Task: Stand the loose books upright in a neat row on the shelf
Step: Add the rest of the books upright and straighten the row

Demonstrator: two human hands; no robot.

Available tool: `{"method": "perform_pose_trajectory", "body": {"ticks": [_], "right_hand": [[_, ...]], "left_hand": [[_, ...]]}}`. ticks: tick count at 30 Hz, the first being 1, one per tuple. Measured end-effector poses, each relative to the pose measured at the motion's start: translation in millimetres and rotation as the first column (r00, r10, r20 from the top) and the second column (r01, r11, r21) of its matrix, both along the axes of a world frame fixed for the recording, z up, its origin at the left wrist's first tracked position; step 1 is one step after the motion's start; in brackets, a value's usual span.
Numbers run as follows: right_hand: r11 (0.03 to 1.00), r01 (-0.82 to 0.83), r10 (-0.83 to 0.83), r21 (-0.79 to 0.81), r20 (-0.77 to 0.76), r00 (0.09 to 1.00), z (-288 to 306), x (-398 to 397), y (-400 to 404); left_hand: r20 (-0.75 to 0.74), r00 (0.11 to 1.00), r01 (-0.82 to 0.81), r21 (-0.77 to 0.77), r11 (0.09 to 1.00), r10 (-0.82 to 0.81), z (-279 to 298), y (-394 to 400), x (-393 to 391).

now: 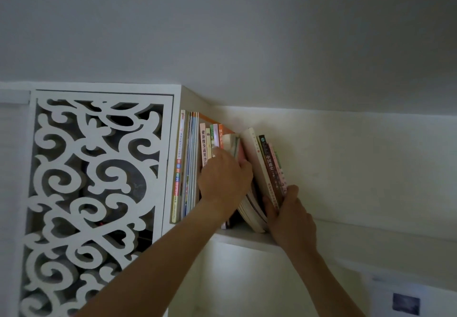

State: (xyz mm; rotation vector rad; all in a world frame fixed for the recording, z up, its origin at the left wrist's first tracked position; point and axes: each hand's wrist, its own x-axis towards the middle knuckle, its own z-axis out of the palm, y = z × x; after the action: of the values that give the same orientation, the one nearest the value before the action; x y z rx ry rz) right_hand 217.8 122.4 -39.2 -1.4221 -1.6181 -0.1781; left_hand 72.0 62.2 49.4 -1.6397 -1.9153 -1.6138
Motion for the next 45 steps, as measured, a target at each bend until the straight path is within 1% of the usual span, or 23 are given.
{"method": "perform_pose_trajectory", "body": {"ticks": [2, 3, 5, 7, 10, 13, 17, 19, 21, 22, 23, 24, 26, 27, 28, 30, 32, 34, 37, 40, 42, 44, 45], "right_hand": [[0.993, -0.105, 0.098, -0.051, -0.125, 0.987, -0.3, -4.1, 0.3], [0.983, -0.173, 0.158, -0.065, -0.194, 0.968, -0.7, -4.7, 1.3], [0.965, -0.255, 0.225, -0.067, -0.294, 0.929, -1.7, -3.8, 2.8], [0.966, -0.251, 0.221, -0.061, -0.313, 0.924, -2.8, -4.0, 0.7], [0.987, -0.149, 0.133, -0.059, -0.216, 0.967, -5.7, -7.5, -4.1], [0.993, -0.108, 0.095, -0.057, -0.19, 0.977, -4.8, -10.1, -5.5], [0.974, -0.212, 0.184, -0.077, -0.265, 0.946, 0.6, -4.9, -3.8], [0.968, -0.208, 0.168, -0.14, -0.25, 0.953, 6.5, 0.6, -7.8], [0.984, -0.155, 0.125, -0.085, -0.281, 0.952, 15.5, 7.3, -18.5], [0.985, -0.173, 0.161, -0.001, -0.357, 0.92, 24.8, 9.5, -31.0], [0.964, -0.253, 0.259, 0.078, -0.46, 0.849, 36.6, 11.6, -45.2], [0.908, -0.403, 0.386, 0.112, -0.598, 0.702, 50.4, 12.8, -62.7], [0.591, -0.788, 0.578, 0.172, -0.772, 0.265, 77.1, 25.9, -91.6], [0.449, -0.877, 0.576, 0.173, -0.806, 0.136, 89.9, 36.4, -104.3], [0.387, -0.915, 0.567, 0.118, -0.812, 0.135, 98.5, 47.6, -113.2], [0.372, -0.926, 0.574, -0.063, -0.768, 0.283, 105.7, 72.4, -120.5], [0.442, -0.875, 0.593, -0.2, -0.667, 0.451, 104.9, 91.0, -119.3], [0.562, -0.794, 0.577, -0.231, -0.579, 0.577, 98.8, 98.4, -111.8], [0.733, -0.68, 0.541, -0.033, -0.578, 0.611, 92.4, 92.2, -104.4], [0.83, -0.542, 0.516, 0.131, -0.55, 0.656, 89.6, 89.1, -97.8], [0.9, -0.39, 0.435, 0.195, -0.432, 0.79, 88.4, 86.7, -91.9], [0.947, -0.211, 0.263, 0.242, -0.208, 0.942, 85.2, 82.2, -85.4], [0.956, -0.134, 0.165, 0.26, -0.102, 0.981, 81.7, 78.5, -81.1]], "left_hand": [[0.113, 0.959, 0.268, -0.072, 0.961, -0.259, 2.1, -2.8, -5.1], [0.097, 0.952, 0.296, -0.048, 0.954, -0.29, 1.9, -5.0, -4.8], [0.025, 0.97, 0.24, 0.089, 0.967, -0.243, -5.5, -10.4, 0.9], [-0.024, 0.988, 0.155, 0.279, 0.948, -0.154, -18.9, -17.1, 6.5], [-0.042, 0.992, 0.122, 0.476, 0.871, -0.117, -31.9, -27.9, 4.6], [-0.086, 0.992, 0.126, 0.654, 0.746, -0.092, -31.6, -39.2, -1.0], [-0.223, 0.974, 0.202, 0.785, 0.585, -0.037, -33.9, -51.8, 0.8], [-0.311, 0.95, 0.253, 0.806, 0.536, 0.018, -35.9, -55.5, 2.2], [-0.402, 0.906, 0.287, 0.81, 0.511, 0.128, -39.1, -57.7, 2.9], [-0.453, 0.87, 0.311, 0.811, 0.495, 0.194, -41.2, -58.5, 3.7], [-0.509, 0.823, 0.35, 0.805, 0.479, 0.254, -44.0, -58.0, 5.2], [-0.567, 0.764, 0.4, 0.791, 0.463, 0.309, -47.4, -56.9, 7.4], [-0.665, 0.629, 0.505, 0.743, 0.438, 0.403, -55.1, -51.3, 11.4], [-0.696, 0.569, 0.546, 0.718, 0.433, 0.438, -59.3, -46.7, 12.0], [-0.718, 0.522, 0.573, 0.695, 0.435, 0.46, -63.8, -41.0, 11.2], [-0.74, 0.471, 0.583, 0.669, 0.46, 0.48, -72.2, -28.0, 5.3], [-0.761, 0.441, 0.566, 0.647, 0.511, 0.475, -80.5, -13.9, -0.6], [-0.792, 0.437, 0.538, 0.61, 0.582, 0.426, -87.9, 1.8, -1.7], [-0.786, 0.572, 0.437, 0.535, 0.723, 0.236, -88.3, 23.2, 1.3], [-0.704, 0.707, 0.323, 0.41, 0.853, 0.072, -82.0, 39.3, -0.8], [-0.701, 0.71, 0.275, 0.357, 0.892, 0.062, -79.8, 46.8, -4.5], [-0.717, 0.694, 0.273, 0.34, 0.9, 0.06, -81.0, 53.1, -7.3], [-0.717, 0.695, 0.283, 0.343, 0.896, 0.054, -82.5, 55.6, -8.0]]}}
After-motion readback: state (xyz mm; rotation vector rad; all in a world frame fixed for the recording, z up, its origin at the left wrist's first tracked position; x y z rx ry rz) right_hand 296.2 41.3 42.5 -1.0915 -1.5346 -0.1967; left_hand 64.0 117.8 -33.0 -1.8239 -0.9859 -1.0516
